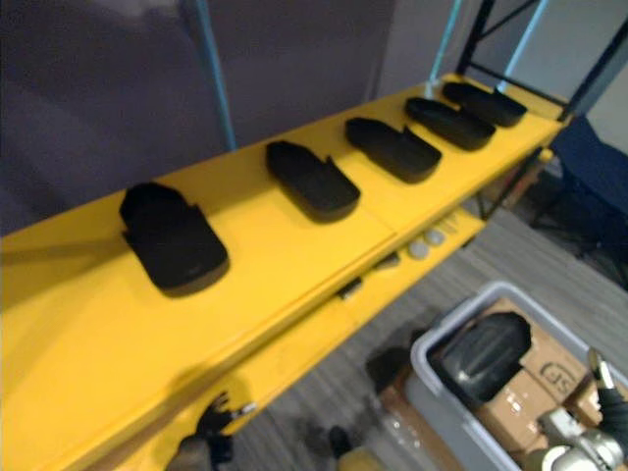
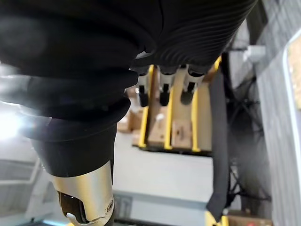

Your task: Walk over and take plastic housings, then place them on the shelf

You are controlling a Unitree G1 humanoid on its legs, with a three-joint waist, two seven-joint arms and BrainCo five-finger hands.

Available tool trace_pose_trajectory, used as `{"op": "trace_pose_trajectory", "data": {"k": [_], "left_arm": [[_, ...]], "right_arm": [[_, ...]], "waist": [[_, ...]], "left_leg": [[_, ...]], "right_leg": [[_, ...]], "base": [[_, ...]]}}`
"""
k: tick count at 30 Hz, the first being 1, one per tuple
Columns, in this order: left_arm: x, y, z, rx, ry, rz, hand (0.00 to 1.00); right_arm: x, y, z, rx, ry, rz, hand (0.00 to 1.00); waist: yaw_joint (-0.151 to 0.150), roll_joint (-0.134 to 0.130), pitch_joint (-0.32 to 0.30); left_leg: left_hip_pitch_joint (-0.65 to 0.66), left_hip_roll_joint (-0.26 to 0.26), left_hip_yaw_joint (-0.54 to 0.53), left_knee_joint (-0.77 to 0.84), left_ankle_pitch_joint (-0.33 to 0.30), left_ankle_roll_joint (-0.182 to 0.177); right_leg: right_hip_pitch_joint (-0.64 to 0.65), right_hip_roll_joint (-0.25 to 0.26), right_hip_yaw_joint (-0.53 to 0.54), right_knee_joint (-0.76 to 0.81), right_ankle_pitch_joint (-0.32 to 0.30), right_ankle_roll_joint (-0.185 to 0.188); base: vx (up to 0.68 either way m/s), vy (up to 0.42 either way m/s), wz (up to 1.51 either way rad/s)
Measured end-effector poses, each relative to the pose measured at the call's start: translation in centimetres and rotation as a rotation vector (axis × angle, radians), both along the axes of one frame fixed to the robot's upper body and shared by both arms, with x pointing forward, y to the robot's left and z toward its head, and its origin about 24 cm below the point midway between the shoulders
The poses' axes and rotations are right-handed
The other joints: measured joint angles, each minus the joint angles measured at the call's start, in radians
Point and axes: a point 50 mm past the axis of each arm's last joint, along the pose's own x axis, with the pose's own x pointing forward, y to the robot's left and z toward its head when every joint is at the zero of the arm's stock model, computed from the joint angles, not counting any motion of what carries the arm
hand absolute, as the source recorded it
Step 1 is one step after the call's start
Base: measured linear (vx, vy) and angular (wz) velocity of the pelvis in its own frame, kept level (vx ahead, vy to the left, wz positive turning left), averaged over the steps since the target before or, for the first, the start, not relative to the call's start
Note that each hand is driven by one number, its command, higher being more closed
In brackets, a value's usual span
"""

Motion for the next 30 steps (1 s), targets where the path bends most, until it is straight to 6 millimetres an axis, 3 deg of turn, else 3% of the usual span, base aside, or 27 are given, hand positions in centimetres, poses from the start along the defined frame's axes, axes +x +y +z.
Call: {"op": "trace_pose_trajectory", "data": {"k": [2, 3, 5, 6, 7, 8, 9, 11, 16, 18, 19, 20, 21, 22, 23, 24, 25, 26, 27, 28, 30], "left_arm": [[-0.5, 0.0, -0.2, -0.037, 0.006, 0.039, 0.00], [-0.8, 0.1, -0.3, -0.043, 0.014, 0.051, 0.00], [-3.4, 0.3, -1.1, -0.049, 0.064, 0.087, 0.00], [-4.1, 0.4, -1.3, -0.046, 0.080, 0.095, 0.00], [-5.4, 0.7, -1.7, -0.037, 0.112, 0.107, 0.00], [-6.1, 1.1, -1.8, -0.025, 0.130, 0.115, 0.00], [-6.4, 1.4, -1.9, -0.017, 0.137, 0.123, 0.00], [-7.5, 3.3, -2.0, 0.024, 0.163, 0.171, 0.00], [-9.7, 4.6, -2.4, 0.056, 0.226, 0.266, 0.00], [-10.0, 4.6, -2.5, 0.051, 0.230, 0.285, 0.00], [-10.1, 4.6, -2.5, 0.046, 0.228, 0.301, 0.00], [-10.2, 4.3, -2.5, 0.026, 0.223, 0.332, 0.00], [-11.0, 4.0, -2.5, 0.013, 0.219, 0.377, 0.00], [-11.6, 4.1, -2.5, 0.014, 0.228, 0.386, 0.00], [-12.7, 4.4, -2.5, 0.021, 0.248, 0.417, 0.00], [-12.9, 5.2, -2.3, 0.037, 0.242, 0.447, 0.00], [-12.7, 5.7, -2.1, 0.043, 0.227, 0.460, 0.00], [-12.6, 6.0, -2.0, 0.049, 0.218, 0.469, 0.00], [-12.3, 6.4, -1.9, 0.054, 0.211, 0.471, 0.00], [-12.4, 6.2, -2.1, 0.046, 0.222, 0.474, 0.00], [-12.6, 6.8, -2.2, 0.063, 0.233, 0.473, 0.00]], "right_arm": [[1.6, 0.7, -0.1, 0.009, -0.032, 0.064, 0.00], [2.1, 1.0, -0.1, 0.010, -0.043, 0.084, 0.00], [4.6, 2.3, 0.1, 0.013, -0.074, 0.196, 0.00], [5.2, 2.5, -0.1, 0.018, -0.066, 0.219, 0.00], [5.9, 2.7, -0.3, 0.025, -0.058, 0.248, 0.00], [6.1, 2.8, -0.2, 0.022, -0.066, 0.258, 0.00], [6.2, 2.9, -0.1, 0.023, -0.070, 0.262, 0.00], [6.7, 3.5, 0.1, 0.021, -0.079, 0.292, 0.00], [6.5, 4.2, 1.9, -0.026, -0.138, 0.326, 0.00], [6.0, 4.5, 1.7, -0.028, -0.123, 0.336, 0.00], [5.9, 4.5, 1.6, -0.026, -0.115, 0.342, 0.00], [6.0, 4.5, 1.9, -0.038, -0.122, 0.347, 0.00], [6.7, 5.2, 2.5, -0.064, -0.140, 0.394, 0.00], [7.0, 5.5, 2.7, -0.073, -0.143, 0.422, 0.00], [7.4, 6.0, 2.7, -0.082, -0.141, 0.460, 0.00], [7.8, 7.0, 2.4, -0.068, -0.136, 0.507, 0.00], [7.9, 7.2, 2.2, -0.053, -0.134, 0.506, 0.00], [8.2, 7.4, 2.1, -0.038, -0.135, 0.508, 0.00], [8.5, 7.5, 2.1, -0.036, -0.129, 0.511, 0.00], [8.4, 7.5, 1.9, -0.039, -0.102, 0.515, 0.00], [8.3, 7.3, 1.4, -0.047, -0.064, 0.499, 0.00]], "waist": [[0.010, 0.002, 0.007], [0.016, 0.004, 0.008], [0.076, 0.012, 0.022], [0.094, 0.021, 0.024], [0.113, 0.039, 0.022], [0.119, 0.055, 0.023], [0.122, 0.052, 0.031], [0.166, 0.027, 0.048], [0.177, 0.015, 0.048], [0.187, 0.016, 0.048], [0.204, 0.015, 0.048], [0.227, 0.029, 0.051], [0.266, 0.031, 0.050], [0.282, 0.025, 0.049], [0.305, 0.018, 0.049], [0.300, -0.028, 0.060], [0.302, -0.046, 0.057], [0.303, -0.053, 0.054], [0.309, -0.053, 0.055], [0.313, -0.009, 0.054], [0.290, -0.012, 0.053]], "left_leg": [[-0.025, 0.004, -0.189, 0.079, -0.020, 0.036], [-0.033, 0.004, -0.229, 0.102, -0.027, 0.049], [-0.077, -0.021, -0.476, 0.228, -0.103, 0.132], [-0.076, -0.031, -0.536, 0.231, -0.116, 0.140], [-0.072, -0.032, -0.596, 0.227, -0.133, 0.120], [-0.071, -0.032, -0.598, 0.219, -0.147, 0.097], [-0.069, -0.033, -0.593, 0.216, -0.151, 0.090], [-0.054, -0.037, -0.583, 0.203, -0.155, 0.083], [-0.047, -0.044, -0.588, 0.197, -0.161, 0.085], [-0.042, -0.039, -0.587, 0.204, -0.169, 0.085], [-0.037, -0.032, -0.573, 0.210, -0.171, 0.088], [-0.026, -0.016, -0.528, 0.215, -0.174, 0.083], [0.019, -0.008, -0.449, 0.215, -0.173, 0.080], [0.043, -0.012, -0.417, 0.218, -0.173, 0.080], [0.068, -0.017, -0.386, 0.238, -0.173, 0.080], [0.013, -0.031, -0.449, 0.358, -0.181, 0.083], [0.001, -0.064, -0.498, 0.310, -0.201, 0.110], [-0.008, -0.087, -0.539, 0.234, -0.196, 0.110], [-0.021, -0.084, -0.558, 0.204, -0.155, 0.117], [-0.029, -0.044, -0.548, 0.199, -0.149, 0.123], [-0.034, -0.023, -0.562, 0.195, -0.138, 0.118]], "right_leg": [[0.000, 0.015, 0.046, 0.001, 0.005, -0.003], [-0.001, 0.019, 0.063, 0.004, 0.005, -0.003], [-0.001, 0.040, 0.172, 0.012, -0.002, -0.017], [-0.003, 0.052, 0.193, 0.012, 0.003, -0.018], [-0.010, 0.070, 0.211, 0.013, 0.009, -0.011], [-0.020, 0.078, 0.205, 0.019, 0.015, -0.003], [-0.023, 0.077, 0.202, 0.025, 0.019, 0.003], [-0.036, 0.073, 0.164, 0.037, 0.031, 0.006], [-0.038, 0.065, 0.102, 0.042, 0.038, -0.003], [-0.042, 0.076, 0.086, 0.055, 0.038, -0.003], [-0.057, 0.081, 0.048, 0.064, 0.020, -0.025], [-0.088, 0.046, -0.181, 0.122, -0.040, -0.140], [-0.108, -0.023, -0.435, 0.207, -0.055, -0.211], [-0.104, -0.050, -0.508, 0.229, -0.026, -0.223], [-0.093, -0.078, -0.580, 0.249, 0.001, -0.214], [-0.068, -0.082, -0.543, 0.210, 0.013, -0.209], [-0.062, -0.082, -0.522, 0.177, 0.032, -0.206], [-0.054, -0.076, -0.515, 0.141, 0.035, -0.205], [-0.052, -0.070, -0.540, 0.121, -0.007, -0.144], [-0.068, -0.077, -0.566, 0.202, -0.063, -0.123], [-0.086, -0.121, -0.537, 0.356, -0.096, -0.134]], "base": [[0.08, -0.182, -0.50], [0.02, -0.122, -0.90], [-0.05, 0.049, -1.26], [-0.06, 0.107, -1.21], [-0.05, 0.093, -0.65], [-0.06, 0.114, -0.32], [-0.07, 0.117, -0.07], [-0.08, 0.048, -0.25], [-0.03, 0.010, 0.00], [0.00, -0.019, -0.11], [-0.01, -0.007, -0.60], [0.02, 0.024, -1.49], [0.04, 0.048, -1.75], [0.06, 0.008, -2.03], [0.00, -0.079, -1.41], [-0.15, -0.151, -1.09], [-0.29, -0.201, -0.62], [-0.43, -0.196, -0.61], [-0.34, -0.137, -0.65], [-0.24, -0.047, -0.33], [-0.03, 0.045, 0.08]]}}
